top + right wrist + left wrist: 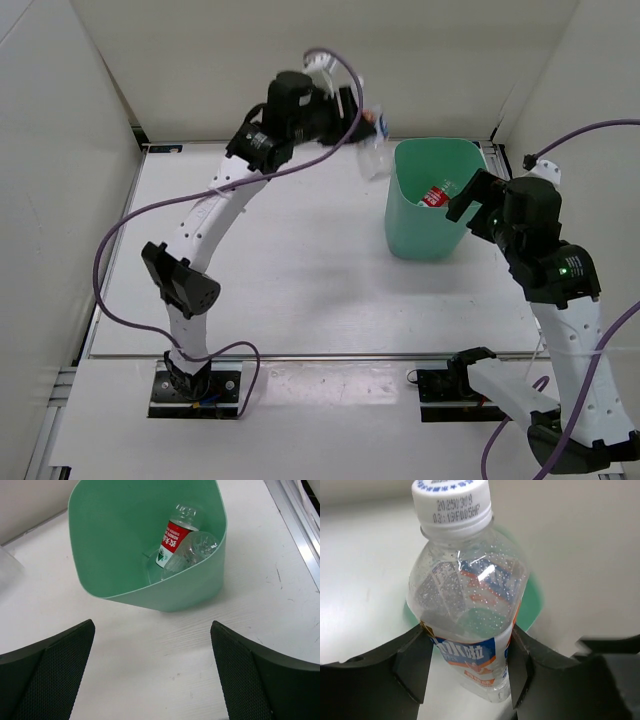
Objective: Put the plastic bottles in the bin
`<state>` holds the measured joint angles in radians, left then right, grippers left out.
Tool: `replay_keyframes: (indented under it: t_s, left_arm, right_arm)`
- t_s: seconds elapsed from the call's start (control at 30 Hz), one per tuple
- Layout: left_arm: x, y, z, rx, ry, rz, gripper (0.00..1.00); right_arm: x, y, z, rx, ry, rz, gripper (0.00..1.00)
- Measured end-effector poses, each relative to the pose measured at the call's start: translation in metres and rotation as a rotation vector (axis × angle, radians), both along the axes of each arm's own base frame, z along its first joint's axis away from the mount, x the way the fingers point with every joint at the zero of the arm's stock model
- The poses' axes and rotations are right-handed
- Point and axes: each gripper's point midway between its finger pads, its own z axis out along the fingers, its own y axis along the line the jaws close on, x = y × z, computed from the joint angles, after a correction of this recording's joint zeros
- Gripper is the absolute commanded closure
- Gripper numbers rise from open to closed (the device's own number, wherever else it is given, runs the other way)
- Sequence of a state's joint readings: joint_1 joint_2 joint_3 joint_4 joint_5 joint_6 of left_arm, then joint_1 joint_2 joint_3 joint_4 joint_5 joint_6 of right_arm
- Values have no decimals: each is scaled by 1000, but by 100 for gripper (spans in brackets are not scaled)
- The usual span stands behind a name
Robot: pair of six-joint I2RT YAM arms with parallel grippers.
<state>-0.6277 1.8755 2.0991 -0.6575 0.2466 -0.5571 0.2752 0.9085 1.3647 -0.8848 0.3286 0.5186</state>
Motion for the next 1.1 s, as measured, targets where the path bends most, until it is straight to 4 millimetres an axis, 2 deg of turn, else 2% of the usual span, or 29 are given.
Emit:
replay_keyframes:
  t_s: [0.03, 0.1, 0.13, 0.2, 0.27, 0.33, 0.43, 0.5, 0.53, 0.57, 0.6, 0.63, 0.7, 0.77, 0.83, 0.9, 1.03, 1.1]
  left_arm:
    - [10, -6, 38, -58, -95, 0, 63]
    - [23, -16, 92, -148, -237, -7, 61]
    - [28, -21, 112, -186, -299, -9, 60]
    - [37, -30, 123, -226, -359, -13, 56]
    - [47, -47, 109, -229, -366, -19, 56]
    - [59, -70, 79, -213, -350, -26, 53]
    - [72, -107, 22, -169, -302, -46, 50]
    - [74, -130, -21, -126, -257, -63, 47]
    - [71, -139, -40, -103, -236, -70, 33]
    - [69, -145, -51, -86, -236, -78, 18]
    - [66, -151, -49, -93, -255, -83, 6]
    - [61, -153, -47, -89, -264, -88, 0]
    - [49, -156, -39, -82, -283, -92, 0]
    - [36, -151, -29, -63, -299, -89, 0]
    - [24, -140, -11, -51, -335, -76, 0]
    - [10, -116, 6, -24, -359, -47, 0]
    - [-27, -36, 49, 6, -429, 80, 0]
    - [-48, 11, 60, 22, -450, 164, 0]
  right_arm:
    - [0, -1, 1, -1, -4, -7, 0]
    - [-1, -3, 2, -3, -9, -14, 0]
    - [-1, -3, 2, -4, -10, -17, 0]
    - [-1, -4, 4, -6, -13, -21, 0]
    - [-1, -6, 7, -8, -21, -26, 0]
    - [-2, -7, 13, -10, -36, -32, 0]
    - [-5, -11, 23, -14, -66, -42, 0]
    - [-9, -16, 29, -21, -88, -55, 0]
    - [-12, -18, 31, -26, -98, -62, 0]
    - [-14, -20, 33, -29, -106, -70, 0]
    - [-15, -22, 34, -32, -113, -77, 0]
    - [-17, -25, 35, -35, -119, -89, 0]
    - [-19, -31, 37, -31, -129, -123, 0]
    - [-21, -38, 35, -24, -119, -177, 0]
    - [-21, -44, 28, -37, -92, -220, 0]
    - [-17, -46, 20, -62, -50, -237, 0]
    - [-2, -44, 5, -110, 68, -236, 0]
    - [8, -37, -4, -118, 114, -205, 0]
